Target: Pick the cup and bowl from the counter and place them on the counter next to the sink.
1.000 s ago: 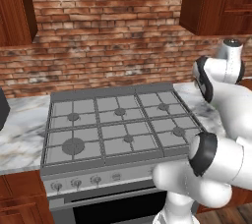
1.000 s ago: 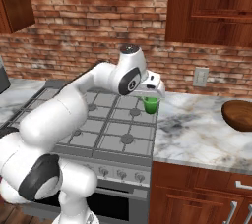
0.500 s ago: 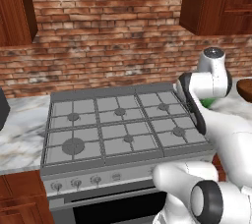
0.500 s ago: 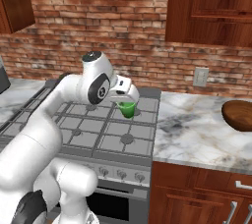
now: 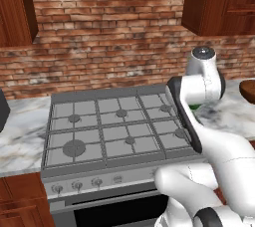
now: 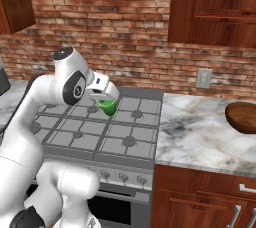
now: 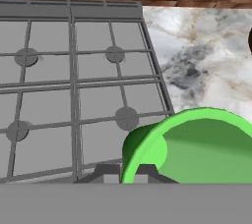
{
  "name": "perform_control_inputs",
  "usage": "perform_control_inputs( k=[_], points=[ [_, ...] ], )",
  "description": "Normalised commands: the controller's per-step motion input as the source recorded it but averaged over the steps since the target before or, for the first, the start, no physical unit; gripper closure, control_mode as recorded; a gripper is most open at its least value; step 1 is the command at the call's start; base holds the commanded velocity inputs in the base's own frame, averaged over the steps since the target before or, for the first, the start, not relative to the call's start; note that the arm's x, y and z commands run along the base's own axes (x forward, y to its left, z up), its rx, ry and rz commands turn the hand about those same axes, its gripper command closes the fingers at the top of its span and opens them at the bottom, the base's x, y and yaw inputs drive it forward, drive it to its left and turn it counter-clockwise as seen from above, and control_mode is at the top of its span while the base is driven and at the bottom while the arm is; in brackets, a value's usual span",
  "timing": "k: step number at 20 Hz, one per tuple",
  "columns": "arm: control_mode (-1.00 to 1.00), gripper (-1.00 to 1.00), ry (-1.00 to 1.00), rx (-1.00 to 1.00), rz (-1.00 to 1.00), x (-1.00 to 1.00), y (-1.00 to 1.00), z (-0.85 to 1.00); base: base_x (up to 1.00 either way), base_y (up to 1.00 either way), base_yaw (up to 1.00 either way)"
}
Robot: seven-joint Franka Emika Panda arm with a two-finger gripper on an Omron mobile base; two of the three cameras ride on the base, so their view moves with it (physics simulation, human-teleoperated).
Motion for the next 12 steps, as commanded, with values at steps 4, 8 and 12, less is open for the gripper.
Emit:
perform_control_inputs(
  k=[4,8,12],
  points=[
    [-1.0,1.0,0.17,0.0,0.0,-0.03,0.59,0.44,0.0,0.0,0.0],
    [-1.0,1.0,0.16,0.0,0.01,-0.12,0.42,0.12,0.0,0.0,0.0],
    [-1.0,1.0,0.2,0.0,0.04,-0.28,0.38,0.0,0.0,0.0,0.0]
  ],
)
